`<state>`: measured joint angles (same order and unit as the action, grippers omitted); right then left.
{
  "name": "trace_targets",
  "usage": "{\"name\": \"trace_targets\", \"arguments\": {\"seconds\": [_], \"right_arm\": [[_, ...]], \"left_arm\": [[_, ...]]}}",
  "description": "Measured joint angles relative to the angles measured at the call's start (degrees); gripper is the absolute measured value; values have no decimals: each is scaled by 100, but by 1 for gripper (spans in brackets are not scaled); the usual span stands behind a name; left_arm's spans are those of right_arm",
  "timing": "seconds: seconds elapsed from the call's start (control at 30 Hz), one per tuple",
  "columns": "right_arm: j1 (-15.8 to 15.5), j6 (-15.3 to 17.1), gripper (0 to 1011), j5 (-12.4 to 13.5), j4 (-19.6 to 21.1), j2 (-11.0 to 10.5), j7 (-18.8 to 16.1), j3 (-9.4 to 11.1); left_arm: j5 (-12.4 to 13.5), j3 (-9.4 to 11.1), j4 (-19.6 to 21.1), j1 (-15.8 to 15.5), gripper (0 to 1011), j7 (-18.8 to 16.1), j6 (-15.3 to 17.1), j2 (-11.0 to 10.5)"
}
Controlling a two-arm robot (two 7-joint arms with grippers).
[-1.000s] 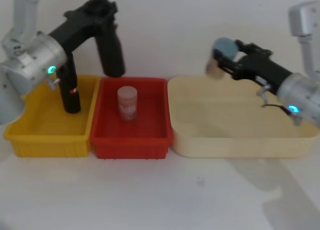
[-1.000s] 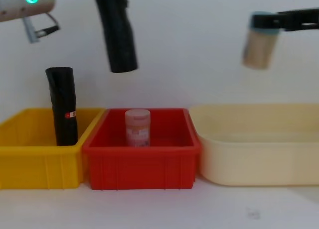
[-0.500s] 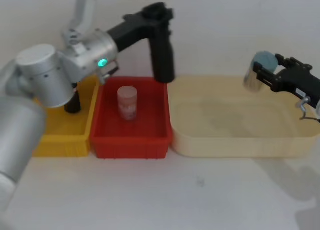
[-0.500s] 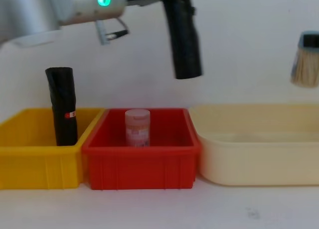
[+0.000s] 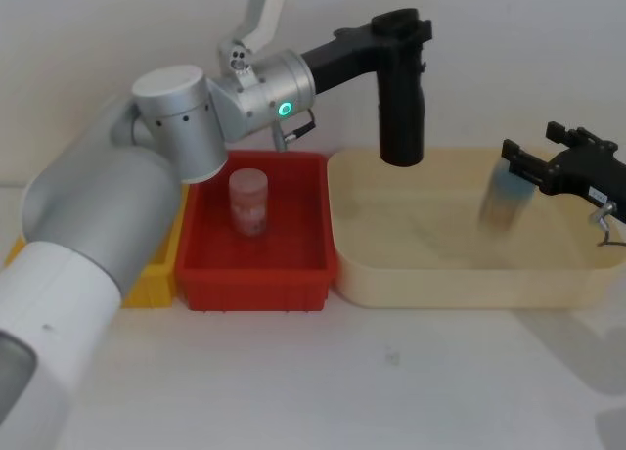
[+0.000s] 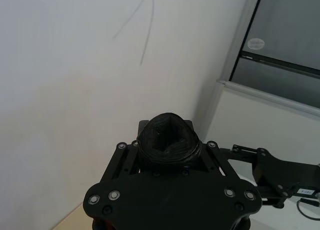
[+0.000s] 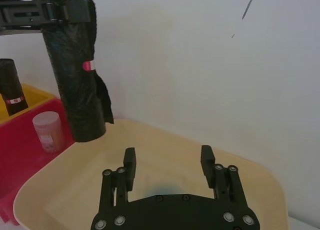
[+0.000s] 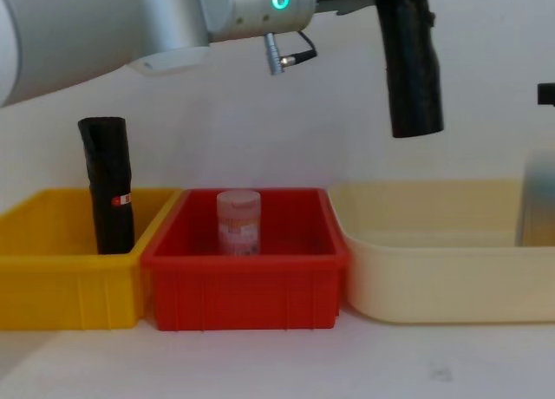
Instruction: Pick up the garbage bag with the one hand and transfer it to the other hand.
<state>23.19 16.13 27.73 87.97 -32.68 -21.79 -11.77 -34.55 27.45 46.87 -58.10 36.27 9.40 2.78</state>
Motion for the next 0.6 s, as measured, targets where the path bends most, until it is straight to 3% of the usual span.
{"name": "trace_targets", "arguments": {"seconds": [0.27,0.6], "right_arm": [[11,-23,975,20,-48,-34,-38,-19],[-54,-3,1001,183,117,-163,-273,-21]], "left_arm": [[-29,103,-487,-274,368,173,-90,225],[-47,161,-766,-430,368,272,-140,353]]}}
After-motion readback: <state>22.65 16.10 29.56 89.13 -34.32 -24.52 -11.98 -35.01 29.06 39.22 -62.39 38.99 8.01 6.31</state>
